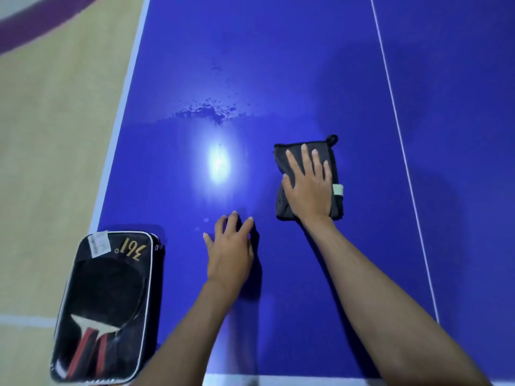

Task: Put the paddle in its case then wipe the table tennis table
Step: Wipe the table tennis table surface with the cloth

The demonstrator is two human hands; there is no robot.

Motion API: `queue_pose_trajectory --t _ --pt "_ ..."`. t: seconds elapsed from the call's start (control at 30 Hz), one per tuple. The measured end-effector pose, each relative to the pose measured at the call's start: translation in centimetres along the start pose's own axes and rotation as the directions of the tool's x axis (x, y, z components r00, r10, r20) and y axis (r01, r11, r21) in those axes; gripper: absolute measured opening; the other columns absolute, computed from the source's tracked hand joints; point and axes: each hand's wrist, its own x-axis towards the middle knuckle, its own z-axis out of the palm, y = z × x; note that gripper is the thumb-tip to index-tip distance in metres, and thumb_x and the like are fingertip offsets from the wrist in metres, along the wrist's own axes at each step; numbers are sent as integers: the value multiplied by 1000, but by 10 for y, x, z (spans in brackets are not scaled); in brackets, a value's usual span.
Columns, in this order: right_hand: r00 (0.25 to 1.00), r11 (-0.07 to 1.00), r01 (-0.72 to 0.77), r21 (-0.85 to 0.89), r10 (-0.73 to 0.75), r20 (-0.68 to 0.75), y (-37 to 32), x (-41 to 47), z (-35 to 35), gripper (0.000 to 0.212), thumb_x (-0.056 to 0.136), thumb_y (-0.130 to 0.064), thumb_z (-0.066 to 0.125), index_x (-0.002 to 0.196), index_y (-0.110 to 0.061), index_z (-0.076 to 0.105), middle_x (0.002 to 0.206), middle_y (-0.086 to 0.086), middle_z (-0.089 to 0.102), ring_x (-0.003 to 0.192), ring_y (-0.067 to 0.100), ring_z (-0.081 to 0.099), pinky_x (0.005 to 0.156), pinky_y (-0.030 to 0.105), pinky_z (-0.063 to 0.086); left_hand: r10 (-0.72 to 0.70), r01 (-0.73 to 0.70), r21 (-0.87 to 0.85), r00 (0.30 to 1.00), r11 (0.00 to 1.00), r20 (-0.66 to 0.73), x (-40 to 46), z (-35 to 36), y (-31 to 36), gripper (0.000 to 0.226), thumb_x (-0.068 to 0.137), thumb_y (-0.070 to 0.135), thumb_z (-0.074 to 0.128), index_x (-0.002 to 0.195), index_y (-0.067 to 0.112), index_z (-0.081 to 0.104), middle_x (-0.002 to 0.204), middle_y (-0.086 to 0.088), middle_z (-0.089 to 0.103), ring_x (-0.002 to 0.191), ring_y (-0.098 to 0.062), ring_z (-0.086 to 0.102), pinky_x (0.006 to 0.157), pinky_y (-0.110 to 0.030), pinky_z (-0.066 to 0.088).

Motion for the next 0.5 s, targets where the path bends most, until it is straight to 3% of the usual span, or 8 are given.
queue_pose_trajectory --t 0.13,0.23,0.33,0.5 --pt "999 1000 -6 -18 7 34 10 -91 -10 63 105 -47 39 165 -33 27 173 5 19 159 27 19 129 49 15 -15 15 1 999 1000 35 3 -12 8 36 99 20 51 134 26 52 142 -1 44 133 -29 39 99 -53 45" --pt "997 999 -34 -28 35 61 15 -164 -19 65 106 -47 42 166 -33 21 174 4 14 160 27 17 129 50 14 -60 60 -6 996 998 66 0 -22 20 28 100 19 49 127 16 54 139 -5 45 124 -31 43 87 -47 46" --pt "994 997 -70 -26 72 84 17 -228 -28 67 106 -47 40 167 -32 15 175 6 11 161 29 14 129 53 15 -50 49 7 996 999 71 -13 -25 33 23 100 18 48 121 10 55 135 -9 46 117 -34 46 79 -44 42" --pt "991 999 -30 -35 34 132 28 -325 -38 69 107 -51 36 168 -30 11 175 7 7 161 29 10 127 55 20 10 -9 -26 1000 1000 17 -29 -23 49 25 100 16 48 123 12 57 133 -9 50 113 -34 48 79 -44 41"
